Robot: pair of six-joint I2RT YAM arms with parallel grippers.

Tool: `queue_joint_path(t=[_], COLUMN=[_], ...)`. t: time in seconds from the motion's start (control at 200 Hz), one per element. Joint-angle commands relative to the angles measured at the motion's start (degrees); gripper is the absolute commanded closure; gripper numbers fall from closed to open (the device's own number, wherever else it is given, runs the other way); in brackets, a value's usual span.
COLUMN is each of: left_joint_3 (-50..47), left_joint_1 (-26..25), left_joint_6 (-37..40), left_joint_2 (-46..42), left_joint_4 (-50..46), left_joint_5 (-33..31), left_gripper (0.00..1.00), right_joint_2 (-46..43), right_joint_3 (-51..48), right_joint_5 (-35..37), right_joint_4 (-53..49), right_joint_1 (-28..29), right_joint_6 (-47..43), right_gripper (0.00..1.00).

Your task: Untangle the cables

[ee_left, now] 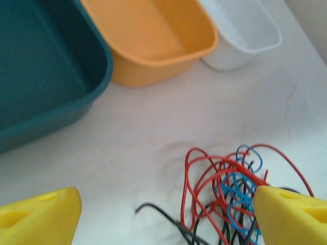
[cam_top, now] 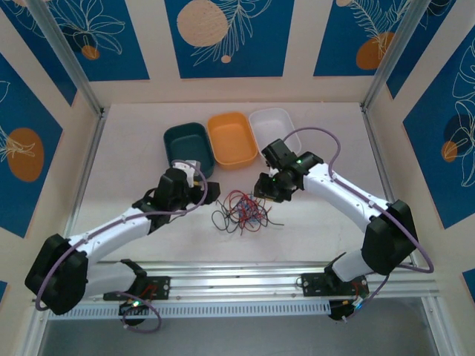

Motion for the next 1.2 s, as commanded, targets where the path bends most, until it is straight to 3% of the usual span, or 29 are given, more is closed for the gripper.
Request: queue_joint_path(t=[0.0, 0.215, 0.53, 0.7, 1.195], left_joint_3=[0.0, -2.2, -4.9, -5.9, -6.8], left_joint_1=[-0.4, -0.4, -0.4, -0.5, -0.7], left_joint_6=[0.8, -0.4, -4.7, -6.8, -7.6], left_joint_2=[-1.7, -0.9, 1.4, 4.4, 9.4], left_joint_4=[-5.9, -3.9, 0.6, 4.9, 8.9], left_joint_5=[4.1, 9.2, 11.7, 13.2, 15.6], left_gripper=[0.09, 0.05, 0.01, 0.01, 0.14], right_joint_2=[2.0, 8.2, 14.6, 15.9, 14.7], right_joint_3=[2.9, 5.8, 8.3, 8.8, 7.1], right_joint_5=[-0.6, -5.2, -1.2, -2.4, -1.1], right_joint_4=[-2.2, -2.9, -4.8, -3.8, -3.4], right_joint_1=[0.4, 0.7, 2.4, 3.0, 4.9], right_joint_6=[-5.0, -11.9, -14.9, -15.2, -16.3], right_gripper=[0.66, 0.66, 0.65, 0.65, 0.61])
